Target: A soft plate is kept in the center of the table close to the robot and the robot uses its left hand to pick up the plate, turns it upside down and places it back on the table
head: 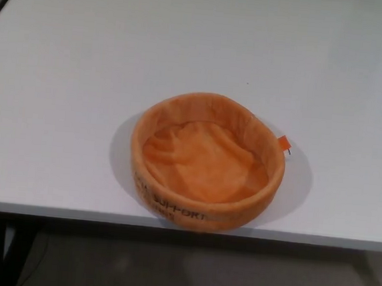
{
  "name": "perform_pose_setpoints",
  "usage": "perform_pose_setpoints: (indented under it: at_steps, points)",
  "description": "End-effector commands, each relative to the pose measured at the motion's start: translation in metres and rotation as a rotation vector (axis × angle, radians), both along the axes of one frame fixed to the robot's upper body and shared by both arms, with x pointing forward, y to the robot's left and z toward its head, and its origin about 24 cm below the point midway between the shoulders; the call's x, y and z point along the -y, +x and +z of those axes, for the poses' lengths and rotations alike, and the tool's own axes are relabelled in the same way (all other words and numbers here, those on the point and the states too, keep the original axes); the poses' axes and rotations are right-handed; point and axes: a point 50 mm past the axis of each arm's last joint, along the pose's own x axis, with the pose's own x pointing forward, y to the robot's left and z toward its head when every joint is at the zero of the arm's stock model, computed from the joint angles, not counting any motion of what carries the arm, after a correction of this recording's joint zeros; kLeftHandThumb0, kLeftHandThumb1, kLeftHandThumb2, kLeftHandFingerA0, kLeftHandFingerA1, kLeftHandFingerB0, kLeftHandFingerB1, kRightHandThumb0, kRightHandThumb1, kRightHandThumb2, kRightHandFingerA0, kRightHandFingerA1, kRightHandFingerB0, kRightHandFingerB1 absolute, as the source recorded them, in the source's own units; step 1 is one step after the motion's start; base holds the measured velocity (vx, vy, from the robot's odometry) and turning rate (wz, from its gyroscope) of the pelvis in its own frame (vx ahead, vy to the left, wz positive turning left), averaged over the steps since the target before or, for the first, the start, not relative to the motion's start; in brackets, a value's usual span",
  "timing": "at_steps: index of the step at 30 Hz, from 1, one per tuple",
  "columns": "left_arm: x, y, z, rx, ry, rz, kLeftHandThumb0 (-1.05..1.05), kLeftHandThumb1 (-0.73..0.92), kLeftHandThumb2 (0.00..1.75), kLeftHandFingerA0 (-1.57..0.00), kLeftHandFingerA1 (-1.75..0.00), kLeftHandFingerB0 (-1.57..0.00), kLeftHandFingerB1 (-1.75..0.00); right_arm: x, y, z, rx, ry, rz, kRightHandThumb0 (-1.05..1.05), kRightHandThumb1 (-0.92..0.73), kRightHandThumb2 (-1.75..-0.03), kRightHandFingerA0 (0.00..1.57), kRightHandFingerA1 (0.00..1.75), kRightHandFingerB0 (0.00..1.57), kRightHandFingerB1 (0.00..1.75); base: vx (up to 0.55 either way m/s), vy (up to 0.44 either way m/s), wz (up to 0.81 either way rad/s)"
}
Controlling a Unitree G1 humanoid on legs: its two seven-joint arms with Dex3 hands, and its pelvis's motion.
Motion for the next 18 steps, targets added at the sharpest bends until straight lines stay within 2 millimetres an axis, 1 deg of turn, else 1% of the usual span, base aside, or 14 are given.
perform_pose_setpoints:
  at_steps: [1, 2, 3, 4, 5, 6, 9, 13, 14, 16, 17, 18]
  points:
    - [0.0106, 0.0011, 0.054, 0.465, -0.162, -0.077, -0.93, 0.92, 0.69, -0.08, -0.36, -0.13, -0.26, 0.0057, 0.0064, 0.0703, 0.351, 0.068, 0.264, -0.81, -0.92, -0.69, 0.29, 0.36, 0.09, 0.22, 0.0, 0.0, 0.0]
    - [0.0106, 0.0008, 0.0539, 0.464, -0.164, -0.076, -0.89, 0.71, 1.11, -0.05, -0.42, -0.1, -0.3, 0.0056, 0.0063, 0.0706, 0.352, 0.06, 0.267, -0.81, -0.92, -0.7, 0.3, 0.36, 0.08, 0.21, 0.0, 0.0, 0.0]
    - [0.0105, 0.0005, 0.0538, 0.463, -0.164, -0.076, -0.89, 0.71, 1.11, -0.05, -0.42, -0.1, -0.3, 0.0057, 0.0062, 0.0704, 0.354, 0.052, 0.269, -0.81, -0.92, -0.7, 0.3, 0.36, 0.08, 0.21, 0.0, 0.0, 0.0]
    - [0.0105, 0.0003, 0.0541, 0.465, -0.166, -0.076, -0.91, 0.92, 0.69, -0.09, -0.36, -0.14, -0.25, 0.0061, 0.0059, 0.07, 0.353, 0.058, 0.268, -0.81, -0.92, -0.71, 0.29, 0.36, 0.08, 0.21, 0.0, 0.0, 0.0]
    - [0.0106, 0.0002, 0.0543, 0.467, -0.167, -0.076, -0.91, 0.92, 0.69, -0.09, -0.36, -0.14, -0.25, 0.0063, 0.0058, 0.0699, 0.352, 0.062, 0.267, -0.81, -0.92, -0.71, 0.29, 0.36, 0.08, 0.21, 0.0, 0.0, 0.0]
    - [0.0109, 0.0002, 0.0547, 0.469, -0.168, -0.075, -0.9, 0.71, 1.12, -0.03, -0.44, -0.1, -0.32, 0.0056, 0.0057, 0.0709, 0.356, 0.081, 0.265, -0.8, -0.92, -0.69, 0.28, 0.36, 0.09, 0.21, 0.0, 0.0, 0.0]
    - [0.0113, -0.0004, 0.0549, 0.469, -0.179, -0.071, -0.9, 0.71, 1.12, -0.02, -0.44, -0.09, -0.33, 0.0071, 0.0048, 0.0689, 0.353, 0.078, 0.259, -0.8, -0.92, -0.69, 0.29, 0.35, 0.09, 0.22, 0.0, 0.0, 0.0]
    - [0.0105, -0.0015, 0.0551, 0.475, -0.179, -0.076, -0.89, 0.71, 1.11, -0.05, -0.44, -0.1, -0.33, 0.0081, 0.0042, 0.069, 0.353, 0.076, 0.266, -0.81, -0.92, -0.69, 0.29, 0.34, 0.09, 0.22, 0.0, 0.0, 0.0]
    - [0.0105, -0.0017, 0.0551, 0.475, -0.18, -0.077, -0.91, 0.92, 0.69, -0.08, -0.35, -0.14, -0.25, 0.0083, 0.0041, 0.0692, 0.353, 0.072, 0.27, -0.81, -0.92, -0.71, 0.29, 0.35, 0.08, 0.22, 0.0, 0.0, 0.0]
    - [0.0109, -0.0021, 0.0552, 0.476, -0.184, -0.075, -0.93, 0.91, 0.69, -0.08, -0.36, -0.14, -0.26, 0.0092, 0.0038, 0.0687, 0.357, 0.077, 0.274, -0.8, -0.92, -0.69, 0.28, 0.34, 0.09, 0.22, 0.0, 0.0, 0.0]
    - [0.011, -0.0024, 0.0552, 0.477, -0.187, -0.074, -0.88, 0.7, 1.12, -0.02, -0.43, -0.1, -0.33, 0.0094, 0.0036, 0.0684, 0.36, 0.082, 0.273, -0.8, -0.92, -0.69, 0.29, 0.35, 0.09, 0.22, 0.0, 0.0, 0.0]
    - [0.0108, -0.0026, 0.0551, 0.479, -0.189, -0.074, -0.88, 0.7, 1.12, -0.02, -0.43, -0.1, -0.33, 0.0094, 0.0034, 0.0684, 0.361, 0.083, 0.271, -0.8, -0.92, -0.69, 0.29, 0.35, 0.09, 0.22, 0.0, 0.0, 0.0]
